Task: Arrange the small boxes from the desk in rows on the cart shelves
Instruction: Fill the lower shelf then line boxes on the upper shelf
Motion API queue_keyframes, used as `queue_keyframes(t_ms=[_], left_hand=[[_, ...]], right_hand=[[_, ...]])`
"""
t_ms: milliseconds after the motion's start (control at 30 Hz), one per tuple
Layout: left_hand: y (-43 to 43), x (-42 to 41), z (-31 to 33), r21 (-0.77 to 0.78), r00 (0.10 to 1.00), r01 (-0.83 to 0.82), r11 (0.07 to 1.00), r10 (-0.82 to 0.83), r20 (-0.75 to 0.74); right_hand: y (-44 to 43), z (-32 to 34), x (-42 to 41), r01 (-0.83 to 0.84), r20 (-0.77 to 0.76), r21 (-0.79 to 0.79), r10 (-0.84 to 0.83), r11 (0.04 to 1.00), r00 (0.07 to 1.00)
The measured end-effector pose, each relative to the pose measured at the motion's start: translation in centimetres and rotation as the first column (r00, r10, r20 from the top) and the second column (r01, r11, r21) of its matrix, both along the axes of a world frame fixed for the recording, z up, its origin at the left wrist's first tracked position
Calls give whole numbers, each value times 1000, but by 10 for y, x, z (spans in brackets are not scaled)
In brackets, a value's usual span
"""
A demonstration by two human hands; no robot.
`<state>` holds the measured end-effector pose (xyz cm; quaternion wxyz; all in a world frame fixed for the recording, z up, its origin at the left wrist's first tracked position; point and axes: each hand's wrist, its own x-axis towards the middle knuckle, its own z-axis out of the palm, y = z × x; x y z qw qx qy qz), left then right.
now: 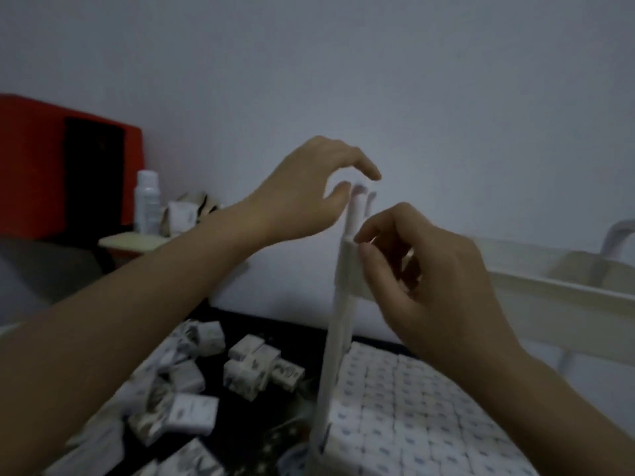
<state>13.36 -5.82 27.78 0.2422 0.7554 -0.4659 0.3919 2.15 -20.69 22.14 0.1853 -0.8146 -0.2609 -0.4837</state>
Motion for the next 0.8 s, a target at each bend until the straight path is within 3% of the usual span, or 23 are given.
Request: queue_keyframes(t_ms=[67,133,267,400,533,633,700,800], left_hand=[[43,-1,-40,7,997,-77,997,77,-2],[87,3,-91,49,973,-191,980,196,-122],[159,-6,-188,118,812,-411,904,422,-403],[210,-28,-256,37,711,-557,830,500,-494],[228,-46,-290,-75,647,-665,743,524,-554],[227,-52,-306,-165,644,-692,703,497,-581],[225,-52,-317,-187,628,-686,703,443,-639],[220,-49,-333,-134,589,-662,737,402,-701]], right_hand=[[23,-25,3,-87,-87,-55,83,995,993],[44,-55,16,-135,-210,-122,107,983,972],[79,-122,57,-151,-485,-178,47,972,873],[103,-190,111,-66,-692,-101,-22,993,721],[118,-236,147,44,-698,-141,-131,989,704],[125,-248,157,13,-749,-168,-137,986,649],[128,-252,160,-36,-807,-157,-107,987,581],[131,-254,162,-61,-800,-134,-72,989,595]])
